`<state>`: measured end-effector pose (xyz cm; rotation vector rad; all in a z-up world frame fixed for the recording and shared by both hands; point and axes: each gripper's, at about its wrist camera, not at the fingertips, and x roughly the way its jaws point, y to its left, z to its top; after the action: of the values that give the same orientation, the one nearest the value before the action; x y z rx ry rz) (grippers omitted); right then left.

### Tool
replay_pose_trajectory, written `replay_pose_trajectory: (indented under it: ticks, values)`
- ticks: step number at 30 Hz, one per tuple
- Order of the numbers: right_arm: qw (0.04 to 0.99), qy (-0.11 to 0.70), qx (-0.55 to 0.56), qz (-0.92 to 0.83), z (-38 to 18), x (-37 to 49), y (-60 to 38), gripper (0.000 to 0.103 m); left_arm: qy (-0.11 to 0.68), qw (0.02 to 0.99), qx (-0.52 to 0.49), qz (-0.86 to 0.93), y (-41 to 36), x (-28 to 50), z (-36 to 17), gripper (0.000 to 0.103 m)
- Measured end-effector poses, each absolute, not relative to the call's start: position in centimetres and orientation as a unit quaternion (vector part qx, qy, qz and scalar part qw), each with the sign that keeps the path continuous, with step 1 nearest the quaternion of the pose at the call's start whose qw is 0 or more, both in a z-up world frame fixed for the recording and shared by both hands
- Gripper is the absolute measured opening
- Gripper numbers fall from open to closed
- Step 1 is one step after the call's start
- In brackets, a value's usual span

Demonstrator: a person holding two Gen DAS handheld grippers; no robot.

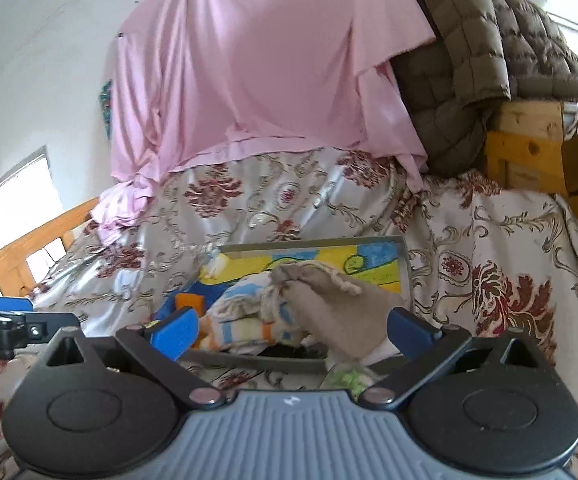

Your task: Organize soft objects

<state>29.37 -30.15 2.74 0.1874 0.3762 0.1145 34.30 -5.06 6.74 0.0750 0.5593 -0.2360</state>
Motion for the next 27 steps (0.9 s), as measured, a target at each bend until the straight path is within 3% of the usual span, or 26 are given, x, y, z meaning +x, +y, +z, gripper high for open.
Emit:
replay_pose_trajectory:
  ticks: [13,27]
  values:
    - [0.976,0.193,0.086,0.043,2.8,20.3,-27.1,0.103,0.234,0.968,-0.026,-0.089,-2.0,26.0,5.9,0.102]
    - [0.972,0.222,0.081,0.012,-0.6,14.8,-25.9,0.103,0.265,0.959,-0.057,-0.078,-0.5,21.7,1.1,0.102]
